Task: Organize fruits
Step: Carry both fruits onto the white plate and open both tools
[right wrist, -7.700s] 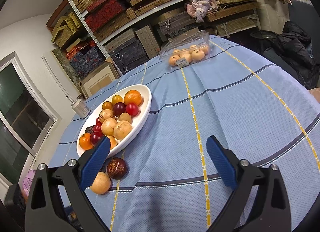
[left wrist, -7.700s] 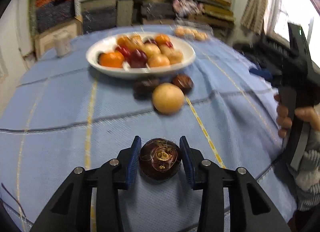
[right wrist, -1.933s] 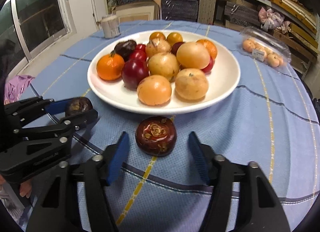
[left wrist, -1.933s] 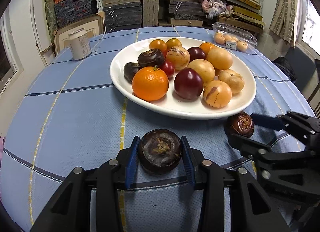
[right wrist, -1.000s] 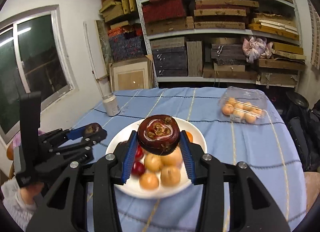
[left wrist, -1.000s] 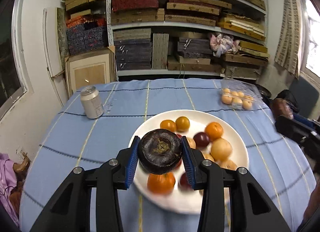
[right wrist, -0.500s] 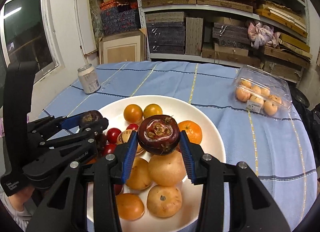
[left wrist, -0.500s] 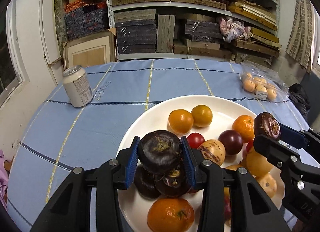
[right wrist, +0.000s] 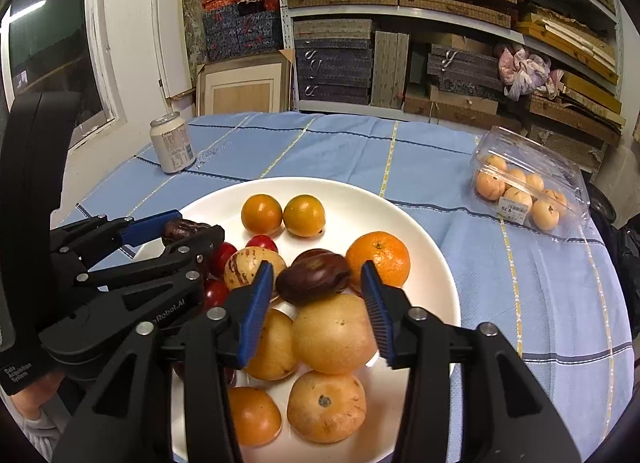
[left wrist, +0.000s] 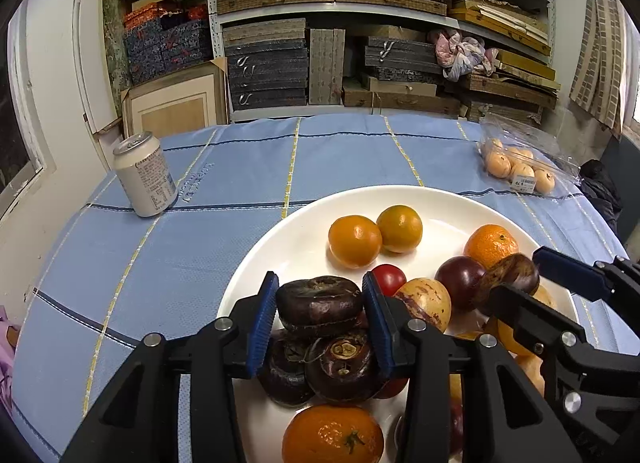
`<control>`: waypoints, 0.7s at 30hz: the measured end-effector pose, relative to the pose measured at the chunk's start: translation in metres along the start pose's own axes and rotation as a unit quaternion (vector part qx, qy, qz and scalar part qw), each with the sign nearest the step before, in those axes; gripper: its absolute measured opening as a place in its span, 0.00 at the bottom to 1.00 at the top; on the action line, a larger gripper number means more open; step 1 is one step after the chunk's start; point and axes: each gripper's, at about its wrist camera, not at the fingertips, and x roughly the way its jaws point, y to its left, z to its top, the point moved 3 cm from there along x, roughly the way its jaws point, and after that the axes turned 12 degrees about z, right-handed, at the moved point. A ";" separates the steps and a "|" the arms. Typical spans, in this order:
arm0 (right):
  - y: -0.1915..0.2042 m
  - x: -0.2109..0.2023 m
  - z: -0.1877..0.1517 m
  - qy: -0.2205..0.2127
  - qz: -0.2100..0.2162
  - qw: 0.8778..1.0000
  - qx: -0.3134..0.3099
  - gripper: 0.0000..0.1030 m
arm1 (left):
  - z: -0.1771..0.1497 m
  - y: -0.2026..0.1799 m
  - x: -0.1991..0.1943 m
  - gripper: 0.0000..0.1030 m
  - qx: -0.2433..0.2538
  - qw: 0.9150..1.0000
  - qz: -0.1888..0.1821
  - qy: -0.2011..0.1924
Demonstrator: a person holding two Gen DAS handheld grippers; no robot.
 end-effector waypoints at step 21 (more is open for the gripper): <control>0.012 -0.061 0.022 -0.064 -0.006 0.998 -0.005 0.52 | 0.014 0.007 -0.057 0.65 -0.016 0.999 -0.001 -0.050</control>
